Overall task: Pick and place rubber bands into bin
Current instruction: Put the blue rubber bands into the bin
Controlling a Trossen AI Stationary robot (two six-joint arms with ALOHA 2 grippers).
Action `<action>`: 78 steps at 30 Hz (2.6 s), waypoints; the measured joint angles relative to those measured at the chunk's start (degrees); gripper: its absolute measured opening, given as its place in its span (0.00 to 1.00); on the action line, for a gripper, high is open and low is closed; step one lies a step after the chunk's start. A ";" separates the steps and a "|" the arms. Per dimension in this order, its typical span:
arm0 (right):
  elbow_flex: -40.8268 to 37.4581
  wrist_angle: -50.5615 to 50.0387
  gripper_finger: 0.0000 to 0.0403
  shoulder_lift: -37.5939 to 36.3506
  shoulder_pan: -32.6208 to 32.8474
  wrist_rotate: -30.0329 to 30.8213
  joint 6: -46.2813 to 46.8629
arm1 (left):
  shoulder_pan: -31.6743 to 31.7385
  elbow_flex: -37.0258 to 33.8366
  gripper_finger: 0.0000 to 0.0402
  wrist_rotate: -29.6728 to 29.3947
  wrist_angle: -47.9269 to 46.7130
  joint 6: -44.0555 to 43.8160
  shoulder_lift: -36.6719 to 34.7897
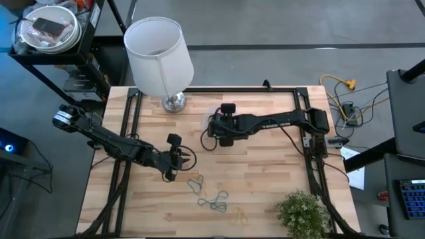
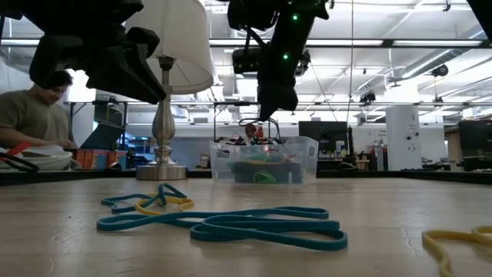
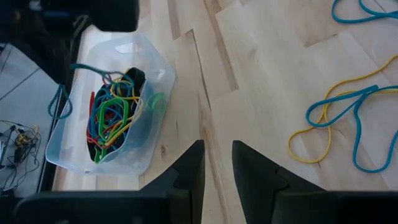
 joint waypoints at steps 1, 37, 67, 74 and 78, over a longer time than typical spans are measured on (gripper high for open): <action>0.00 0.35 0.02 0.00 -0.48 -0.61 0.17 | 0.00 0.00 0.16 0.01 0.00 0.00 0.00; -0.26 -3.32 0.18 -7.41 14.40 -21.75 8.58 | 0.02 -0.17 0.16 22.48 2.63 -1.97 3.75; -2.12 2.54 0.12 -7.41 41.47 -6.48 16.76 | 0.11 7.04 0.16 27.54 15.60 10.91 26.15; -2.12 2.50 0.12 -7.54 41.43 -6.50 16.61 | 0.13 7.04 0.16 27.54 16.60 13.63 27.88; -2.12 2.52 0.12 -7.54 41.43 -6.50 16.61 | 0.23 7.21 0.16 27.50 16.97 15.16 29.00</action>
